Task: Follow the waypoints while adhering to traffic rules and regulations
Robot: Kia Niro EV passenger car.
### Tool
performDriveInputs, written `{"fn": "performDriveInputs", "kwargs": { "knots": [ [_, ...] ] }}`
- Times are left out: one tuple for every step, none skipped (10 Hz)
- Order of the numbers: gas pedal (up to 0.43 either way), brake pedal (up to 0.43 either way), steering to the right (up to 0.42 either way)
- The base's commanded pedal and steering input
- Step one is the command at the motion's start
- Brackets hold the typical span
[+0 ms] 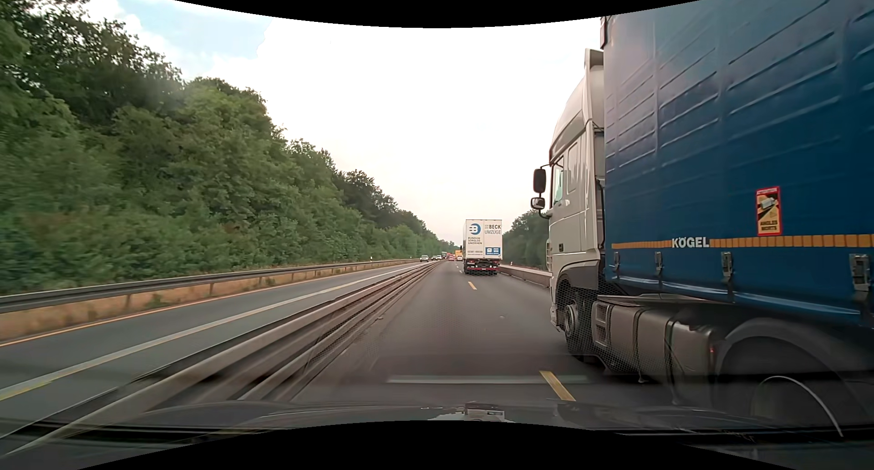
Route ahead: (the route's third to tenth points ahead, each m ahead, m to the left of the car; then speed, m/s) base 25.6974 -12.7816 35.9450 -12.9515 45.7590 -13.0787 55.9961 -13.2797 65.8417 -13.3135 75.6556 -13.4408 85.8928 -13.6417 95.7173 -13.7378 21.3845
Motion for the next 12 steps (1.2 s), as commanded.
{"fn": "performDriveInputs", "kwargs": {
  "knots": [
    [0.0,0.0,-0.001],
    [0.0,0.0,-0.001],
    [0.0,0.0,-0.001],
    [0.0,0.0,0.0],
    [0.0,0.0,0.0],
    [0.0,0.0,0.0],
    [0.0,0.0,0.0],
    [0.0,0.0,0.0],
    [0.0,0.0,0.0],
    [0.0,0.0,0.002],
    [0.0,0.0,0.005],
    [0.02,0.0,0.006]
  ]
}}
